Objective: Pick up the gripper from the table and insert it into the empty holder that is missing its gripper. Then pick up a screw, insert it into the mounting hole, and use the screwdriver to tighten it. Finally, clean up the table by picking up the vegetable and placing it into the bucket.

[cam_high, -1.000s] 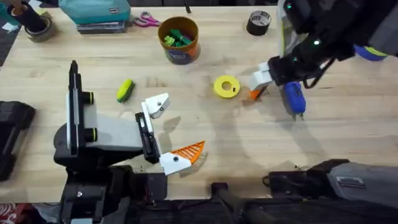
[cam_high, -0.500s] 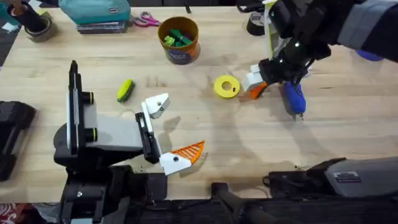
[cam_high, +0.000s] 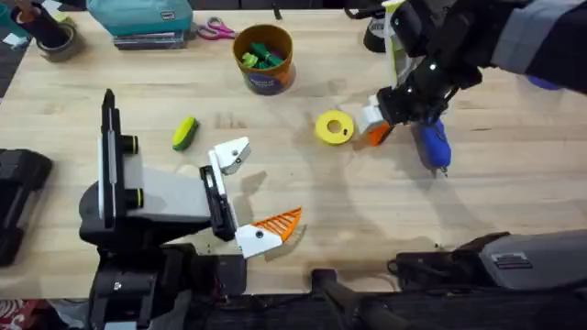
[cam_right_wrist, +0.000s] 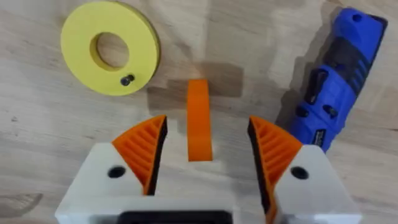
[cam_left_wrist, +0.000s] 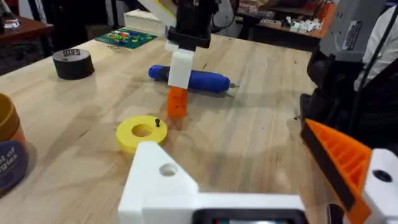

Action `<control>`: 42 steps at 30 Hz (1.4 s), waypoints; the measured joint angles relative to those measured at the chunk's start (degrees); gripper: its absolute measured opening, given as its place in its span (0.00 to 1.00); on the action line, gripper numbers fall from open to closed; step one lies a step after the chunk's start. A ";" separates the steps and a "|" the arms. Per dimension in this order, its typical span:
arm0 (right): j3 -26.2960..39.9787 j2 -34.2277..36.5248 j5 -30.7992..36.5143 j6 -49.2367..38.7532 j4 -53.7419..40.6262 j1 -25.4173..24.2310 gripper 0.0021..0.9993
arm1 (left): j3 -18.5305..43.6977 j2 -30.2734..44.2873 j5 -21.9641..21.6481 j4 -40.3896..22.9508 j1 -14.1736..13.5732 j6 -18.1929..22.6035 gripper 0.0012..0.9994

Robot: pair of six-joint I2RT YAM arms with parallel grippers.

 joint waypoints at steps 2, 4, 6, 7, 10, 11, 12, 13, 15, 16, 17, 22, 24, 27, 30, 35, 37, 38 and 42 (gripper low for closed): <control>0.00 0.00 -0.06 0.00 0.00 0.00 0.79 | 0.00 0.00 0.00 0.00 0.00 0.00 0.99; 0.00 0.00 -0.42 0.00 0.00 0.00 0.79 | 0.00 0.01 0.00 0.00 0.00 0.00 0.99; 0.00 0.00 -0.75 0.15 -0.09 0.20 0.78 | 0.00 0.00 0.00 0.00 0.00 0.00 0.99; 0.00 0.00 -0.91 0.18 -0.11 0.37 0.78 | 0.00 0.01 -0.01 0.00 0.00 0.00 0.99; 0.00 0.00 -1.10 0.24 -0.20 0.81 0.78 | 0.00 0.00 0.00 0.00 0.00 0.00 0.99; 0.00 0.00 -1.15 0.24 -0.42 0.90 0.78 | 0.00 0.00 0.00 0.00 0.00 0.00 0.99; 0.00 0.00 -1.15 0.25 -0.73 0.96 0.78 | 0.00 0.01 0.00 0.00 0.00 0.00 0.99; 0.00 0.00 -1.17 0.36 -1.05 0.96 0.78 | 0.00 0.00 -0.02 0.00 0.00 0.00 0.99; -0.07 0.00 -1.19 0.39 -1.13 0.95 0.78 | 0.00 0.02 0.00 0.00 0.00 0.00 0.99; -0.23 0.00 -1.22 0.39 -0.99 0.94 0.78 | 0.00 0.00 -0.01 0.00 0.00 -0.01 0.99; -0.48 0.00 -1.28 0.39 -0.75 0.94 0.78 | 0.00 0.00 0.00 0.00 0.00 0.00 0.99; -2.20 -0.02 -1.32 0.39 0.14 0.94 0.77 | 0.00 0.02 0.00 0.00 0.00 0.00 0.99; -2.36 0.00 -1.32 0.39 0.72 0.92 0.77 | 0.00 0.00 -0.01 0.00 0.00 0.00 0.99; -2.36 0.00 -1.32 0.40 1.29 0.78 0.76 | 0.00 0.02 0.00 0.00 0.00 -0.02 0.99; -2.36 -0.04 -1.32 0.42 1.27 0.72 0.75 | 0.00 0.00 0.00 0.00 0.00 0.00 0.99; -2.38 -0.07 -1.34 0.42 1.00 0.72 0.69 | 0.00 0.00 0.00 0.00 0.00 0.00 0.99; -2.43 -0.07 -1.35 0.49 1.01 0.72 0.64 | 0.00 0.00 0.00 0.00 0.00 0.00 0.99; -2.47 -0.07 -1.35 0.57 1.00 0.72 0.62 | 0.00 0.01 0.00 0.00 0.00 0.00 0.99; -2.58 -0.07 -1.31 0.61 1.17 0.72 0.48 | 0.00 0.00 0.00 0.00 0.00 0.00 0.99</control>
